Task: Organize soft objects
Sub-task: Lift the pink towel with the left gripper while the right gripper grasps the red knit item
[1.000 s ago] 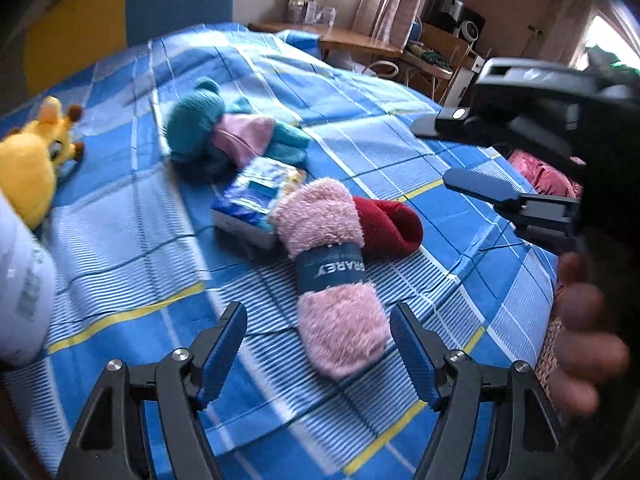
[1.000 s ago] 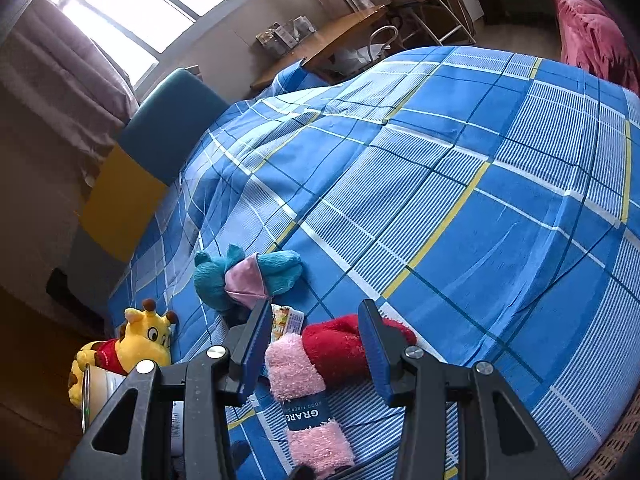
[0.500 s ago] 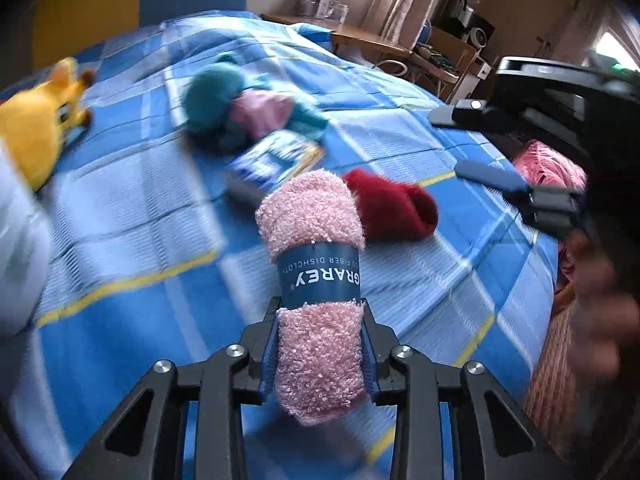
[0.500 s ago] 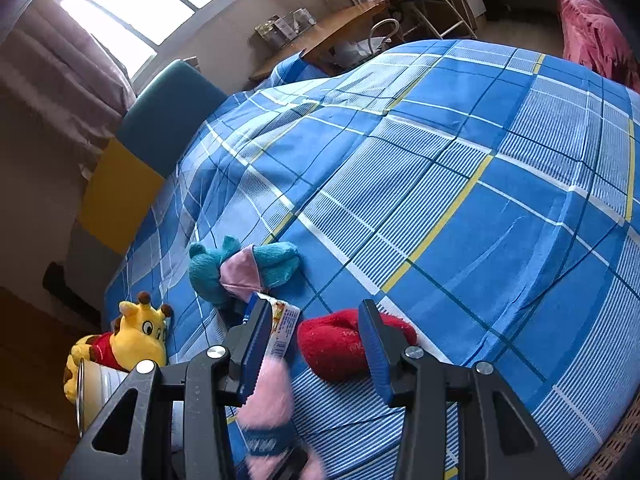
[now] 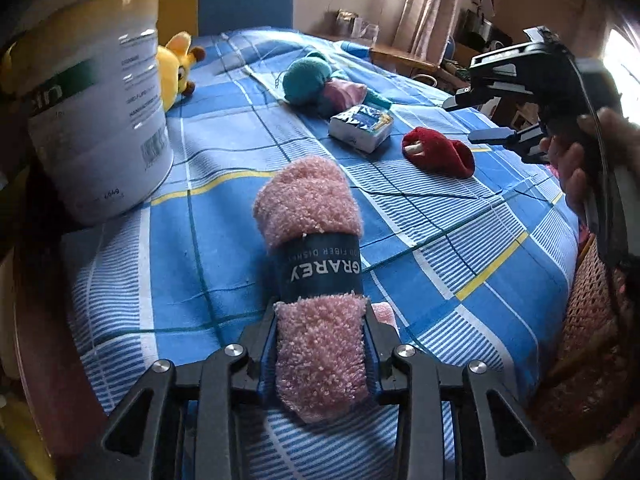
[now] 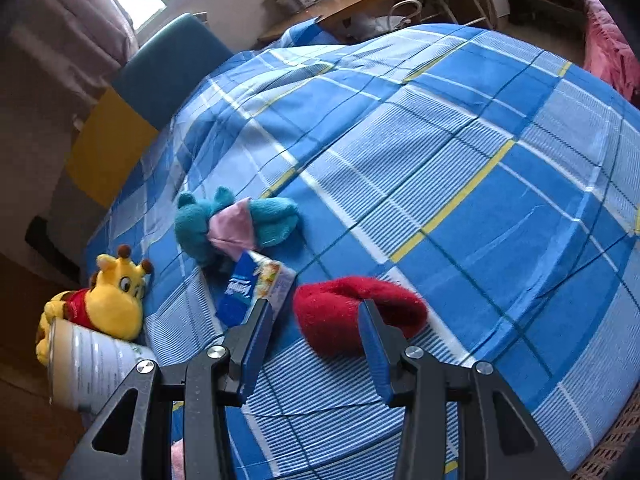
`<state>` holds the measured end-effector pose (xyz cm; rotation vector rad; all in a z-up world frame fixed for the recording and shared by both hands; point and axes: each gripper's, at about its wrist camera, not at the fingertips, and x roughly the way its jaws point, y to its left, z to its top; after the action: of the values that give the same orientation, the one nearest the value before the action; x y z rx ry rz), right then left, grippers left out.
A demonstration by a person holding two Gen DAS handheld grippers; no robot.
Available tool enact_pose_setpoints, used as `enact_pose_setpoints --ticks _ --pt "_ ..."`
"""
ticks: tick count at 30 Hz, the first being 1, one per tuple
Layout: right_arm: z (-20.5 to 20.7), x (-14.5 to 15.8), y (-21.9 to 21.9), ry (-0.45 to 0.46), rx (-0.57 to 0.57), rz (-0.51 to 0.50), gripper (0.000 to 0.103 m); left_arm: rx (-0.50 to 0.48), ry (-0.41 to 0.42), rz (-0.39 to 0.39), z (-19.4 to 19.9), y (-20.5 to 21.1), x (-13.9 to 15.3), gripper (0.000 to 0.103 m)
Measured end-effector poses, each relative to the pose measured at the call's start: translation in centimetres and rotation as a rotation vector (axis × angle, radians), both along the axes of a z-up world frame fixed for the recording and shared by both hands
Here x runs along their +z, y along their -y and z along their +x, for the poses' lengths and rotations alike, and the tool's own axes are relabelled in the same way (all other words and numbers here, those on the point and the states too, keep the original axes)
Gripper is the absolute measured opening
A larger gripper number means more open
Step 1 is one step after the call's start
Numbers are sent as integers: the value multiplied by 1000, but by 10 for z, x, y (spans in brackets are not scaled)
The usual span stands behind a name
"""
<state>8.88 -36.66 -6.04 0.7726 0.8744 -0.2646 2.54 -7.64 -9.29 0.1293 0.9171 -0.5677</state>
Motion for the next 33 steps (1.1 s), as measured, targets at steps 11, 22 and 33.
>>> enact_pose_setpoints --ticks 11,22,33 --pt "8 -12 -6 -103 16 -39 50 -5 39 -54 2 -2 -3 35" --pt "56 -19 -40 -294 270 -393 60 -2 37 -86 0 -7 -4 35" --pt "58 -36 -40 -324 280 -434 47 11 48 -91 -3 -8 -5 36"
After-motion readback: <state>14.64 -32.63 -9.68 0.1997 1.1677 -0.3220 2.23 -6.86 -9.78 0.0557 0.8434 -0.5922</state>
